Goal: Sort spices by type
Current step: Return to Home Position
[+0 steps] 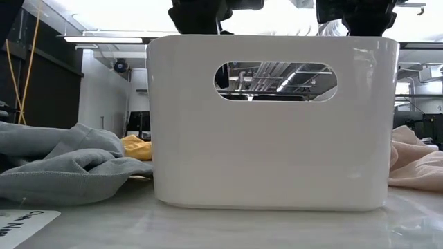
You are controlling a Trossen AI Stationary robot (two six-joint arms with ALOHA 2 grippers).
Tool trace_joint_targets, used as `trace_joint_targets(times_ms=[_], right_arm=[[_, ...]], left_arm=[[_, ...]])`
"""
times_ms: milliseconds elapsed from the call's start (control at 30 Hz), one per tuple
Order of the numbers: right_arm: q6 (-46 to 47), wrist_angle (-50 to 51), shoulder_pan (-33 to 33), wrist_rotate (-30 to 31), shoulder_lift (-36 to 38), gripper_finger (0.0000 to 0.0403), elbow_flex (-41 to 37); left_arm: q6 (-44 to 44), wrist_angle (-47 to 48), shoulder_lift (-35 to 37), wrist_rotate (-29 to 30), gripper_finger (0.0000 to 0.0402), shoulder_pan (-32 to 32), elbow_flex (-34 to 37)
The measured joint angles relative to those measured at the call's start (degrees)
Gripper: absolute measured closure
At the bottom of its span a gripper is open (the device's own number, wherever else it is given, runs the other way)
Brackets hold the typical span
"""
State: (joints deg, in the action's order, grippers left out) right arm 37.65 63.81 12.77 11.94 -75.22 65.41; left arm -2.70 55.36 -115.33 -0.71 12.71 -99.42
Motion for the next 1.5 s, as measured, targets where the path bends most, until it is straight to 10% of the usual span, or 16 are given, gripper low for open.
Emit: trace_joint_targets(times_ms=[600,767,867,1067,1267,1500], right_arm=[[-2.21,0.12,0.01,0.45,0.0,0.0227,0.07],[-2.68,2.18,0.65,-0.44,1.96,0.0305,0.07],[-0.46,6.73,2.02,-1.0,5.65,0.0384,-0.02],[12.86,8.55,5.47,-1.45,20.16,0.0398,-7.6],[21.0,-17.37,7.54,-1.46,33.0,0.0401,-21.24],[13.63,-38.77,6.37,-4.25,30.91,0.0402,-27.18]], left_arm=[[0.93,13.21,14.36,7.76,0.0281,-4.28,1.26],[-2.98,-4.89,29.12,12.42,0.0386,-7.01,17.38],[-6.6,-15.14,38.81,13.44,0.0389,-9.17,29.41],[-14.15,-34.83,58.02,15.5,0.0399,-12.92,51.8],[-19.27,-61.29,72.63,16.18,0.0401,-15.59,72.1],[-24.89,-73.28,85.51,16.82,0.0401,-15.72,88.0]])
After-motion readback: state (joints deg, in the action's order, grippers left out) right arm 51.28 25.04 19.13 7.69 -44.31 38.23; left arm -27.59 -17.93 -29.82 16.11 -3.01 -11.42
